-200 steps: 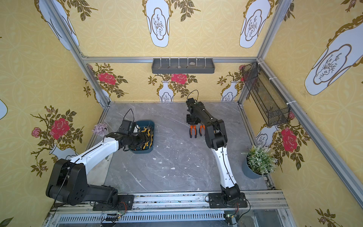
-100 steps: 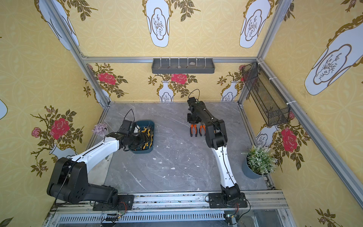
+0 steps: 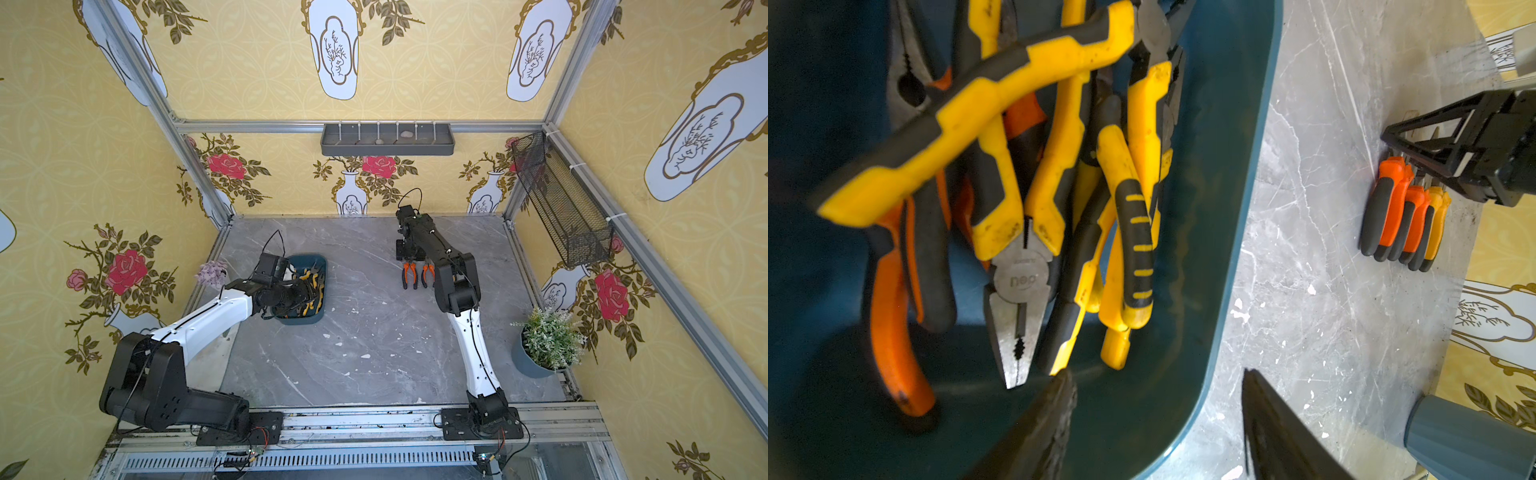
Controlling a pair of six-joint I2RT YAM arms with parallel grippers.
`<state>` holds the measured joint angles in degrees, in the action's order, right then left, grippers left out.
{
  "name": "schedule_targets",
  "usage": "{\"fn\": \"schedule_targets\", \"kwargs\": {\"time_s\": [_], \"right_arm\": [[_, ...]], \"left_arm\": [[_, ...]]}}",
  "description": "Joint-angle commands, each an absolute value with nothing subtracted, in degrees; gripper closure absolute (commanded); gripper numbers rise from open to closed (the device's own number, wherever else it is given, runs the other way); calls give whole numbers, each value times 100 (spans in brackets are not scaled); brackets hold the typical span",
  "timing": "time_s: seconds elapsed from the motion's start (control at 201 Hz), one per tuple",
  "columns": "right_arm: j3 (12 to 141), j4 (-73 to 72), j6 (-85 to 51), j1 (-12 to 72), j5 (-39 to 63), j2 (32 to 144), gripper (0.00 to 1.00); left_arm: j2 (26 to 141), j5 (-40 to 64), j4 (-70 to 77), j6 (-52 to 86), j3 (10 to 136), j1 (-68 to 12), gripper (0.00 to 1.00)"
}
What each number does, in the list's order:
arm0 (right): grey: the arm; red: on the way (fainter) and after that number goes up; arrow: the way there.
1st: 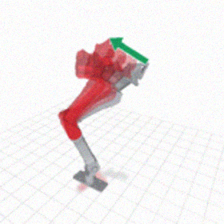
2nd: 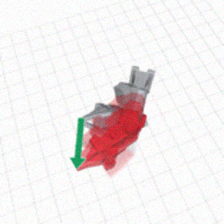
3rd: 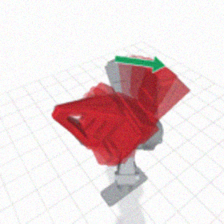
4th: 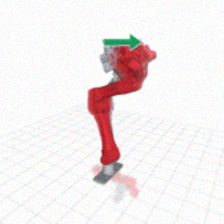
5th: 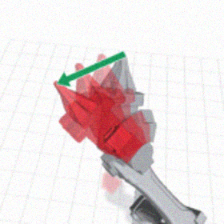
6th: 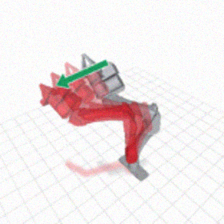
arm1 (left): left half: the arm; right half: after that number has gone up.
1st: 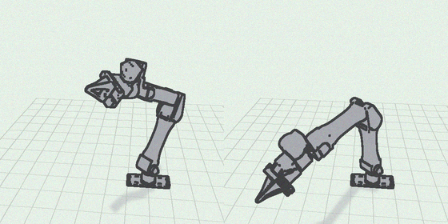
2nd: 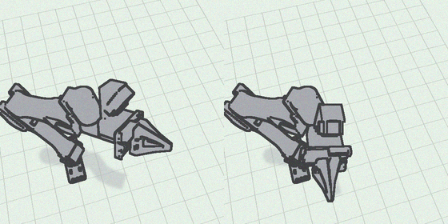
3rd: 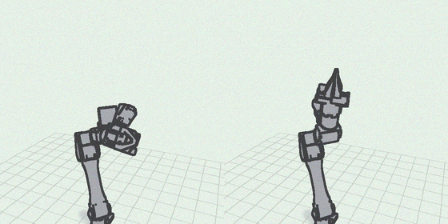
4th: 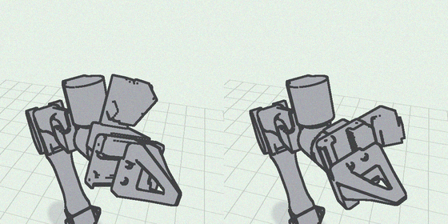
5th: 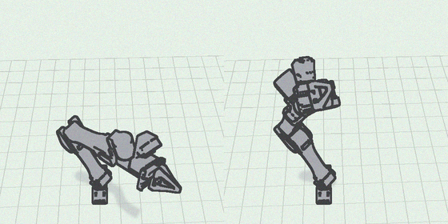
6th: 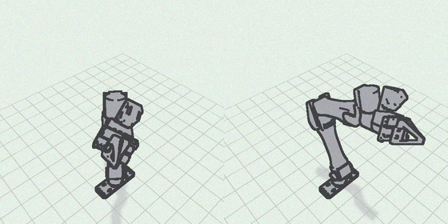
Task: Take the pliers out of the storage box
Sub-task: Place the pliers at the center of the board.
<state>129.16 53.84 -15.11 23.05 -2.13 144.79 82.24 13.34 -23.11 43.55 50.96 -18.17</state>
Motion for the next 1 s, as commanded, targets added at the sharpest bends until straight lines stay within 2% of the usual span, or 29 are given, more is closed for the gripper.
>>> {"fn": "schedule_targets", "kwargs": {"time_s": [0.0, 0.209, 0.373, 0.627, 0.762, 0.886, 0.996], "right_arm": [[13020, 5445, -1500, 2303, -260, 14522, 36], [13256, 5202, -1236, 2325, -614, 13916, 31], [12988, 5031, -1140, 2448, -845, 12842, 31], [10941, 4665, -1405, 3150, -783, 11034, 30], [9694, 4391, -1749, 3463, -510, 10142, 30], [8771, 4105, -2014, 3497, -149, 9444, 30], [8201, 3970, -2125, 3498, -5, 9032, 30]], "left_arm": [[8233, 1332, -2268, 4298, 5106, -1810, 34], [8274, 1325, -2408, 4123, 5131, -1785, 32], [8288, 1224, -2612, 4022, 5222, -1716, 32], [8984, 421, -3618, 3220, 6320, -1505, 35], [9619, -275, -4235, 2406, 7167, -1503, 52], [9843, -991, -4267, 1494, 7420, -1499, 51], [9734, -1183, -3806, 611, 7228, -1498, 49]]}}
